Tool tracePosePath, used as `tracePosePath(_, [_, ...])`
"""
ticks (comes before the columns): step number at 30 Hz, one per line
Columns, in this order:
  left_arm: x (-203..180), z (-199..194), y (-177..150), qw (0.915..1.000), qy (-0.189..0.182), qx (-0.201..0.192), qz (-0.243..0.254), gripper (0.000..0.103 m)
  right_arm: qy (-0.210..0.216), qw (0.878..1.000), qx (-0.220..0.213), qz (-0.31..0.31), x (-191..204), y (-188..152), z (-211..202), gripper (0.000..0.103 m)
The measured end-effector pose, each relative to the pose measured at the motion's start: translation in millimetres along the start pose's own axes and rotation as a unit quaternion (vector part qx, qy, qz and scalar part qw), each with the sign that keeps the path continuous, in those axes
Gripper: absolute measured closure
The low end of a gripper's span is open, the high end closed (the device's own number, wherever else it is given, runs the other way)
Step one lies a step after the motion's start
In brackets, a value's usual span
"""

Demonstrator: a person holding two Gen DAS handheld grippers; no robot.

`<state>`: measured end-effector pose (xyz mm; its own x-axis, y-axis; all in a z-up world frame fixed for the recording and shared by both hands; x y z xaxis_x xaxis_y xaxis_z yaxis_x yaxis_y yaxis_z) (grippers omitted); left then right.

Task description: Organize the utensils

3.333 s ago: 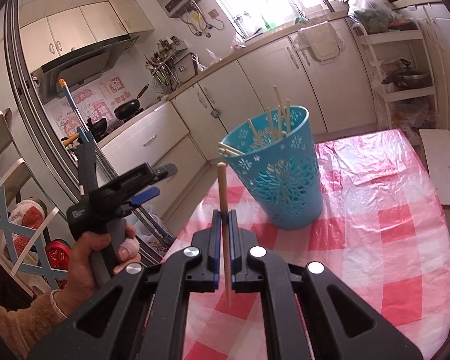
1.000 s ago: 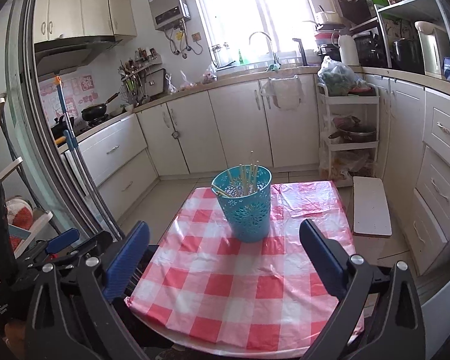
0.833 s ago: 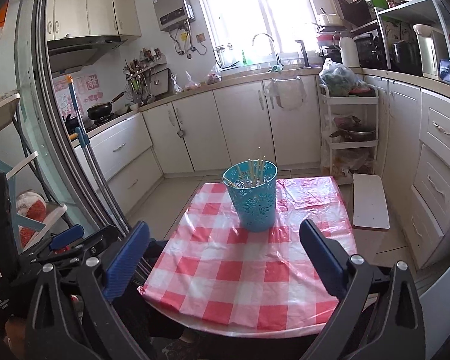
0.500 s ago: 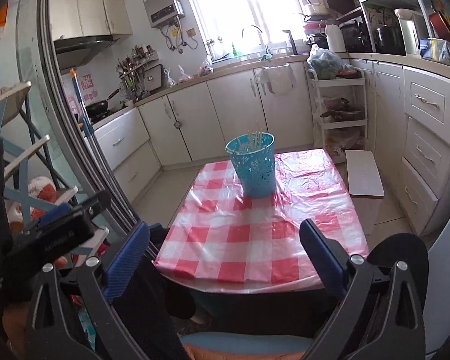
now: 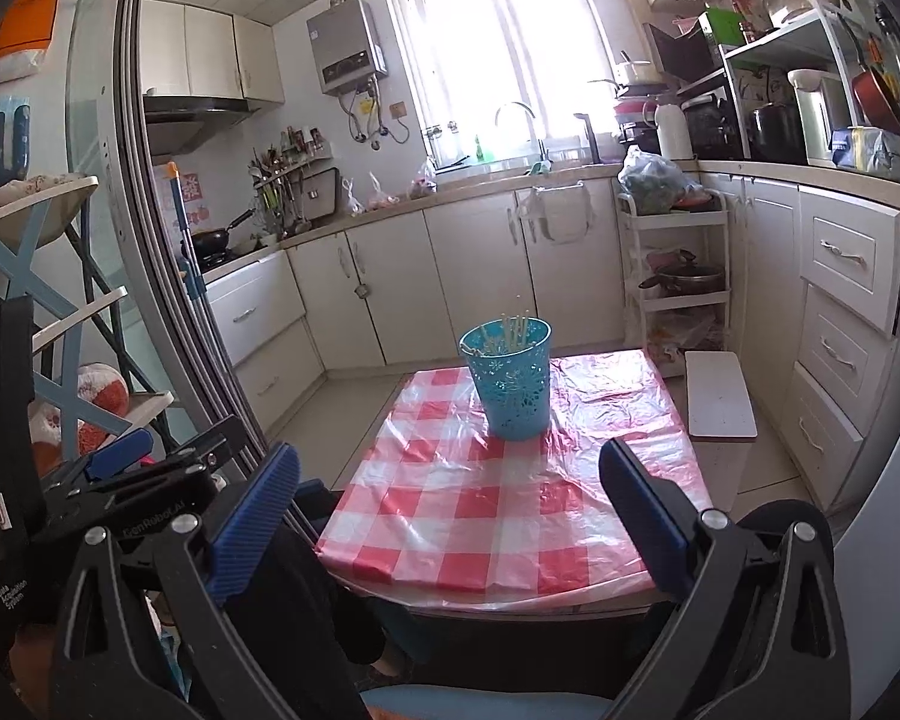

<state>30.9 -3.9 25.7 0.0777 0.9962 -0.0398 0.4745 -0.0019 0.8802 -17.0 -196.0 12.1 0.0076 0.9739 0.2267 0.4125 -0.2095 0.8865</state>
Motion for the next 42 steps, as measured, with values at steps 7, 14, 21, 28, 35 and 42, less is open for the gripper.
tracePosePath(7, [3.1,-0.2,-0.4,1.0,0.004,-0.001,-0.004,0.007,0.0,1.0,0.003,-0.001,0.4,-1.1,-0.2,0.007])
tracePosePath(14, [2.9,0.9,-1.3,1.0,0.004,0.0,-0.001,0.007,0.002,1.0,0.011,-0.001,1.5,-2.4,1.8,0.007])
tracePosePath(21, [3.2,1.4,-1.8,1.0,0.004,0.002,-0.001,0.007,0.003,1.0,0.016,-0.001,2.6,-4.2,3.0,0.007])
tracePosePath(28, [6.0,3.5,-3.9,0.9999,0.005,0.006,-0.007,0.007,0.004,1.0,0.026,0.0,4.1,-6.6,5.8,0.007])
tracePosePath(35, [6.8,-2.6,-3.4,0.9997,0.001,-0.023,-0.005,0.007,0.003,0.999,0.032,0.005,1.4,-9.4,8.8,0.007])
tracePosePath(42, [-0.1,11.7,-9.1,0.9998,0.007,-0.005,0.02,0.007,0.0,0.999,0.036,0.008,-3.8,-11.8,14.7,0.007])
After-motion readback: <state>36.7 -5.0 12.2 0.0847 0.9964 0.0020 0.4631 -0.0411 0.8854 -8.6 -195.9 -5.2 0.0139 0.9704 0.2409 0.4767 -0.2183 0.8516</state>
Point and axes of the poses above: each gripper's, at about its wrist camera, not at the fingertips, and z roughly the way its jaws point, x to its left, y to its top, the point moved 8 cm from there along z, roughly the way its jaws point, and after that the axes turned 2 degrees about -y, right-handed, at the moved point
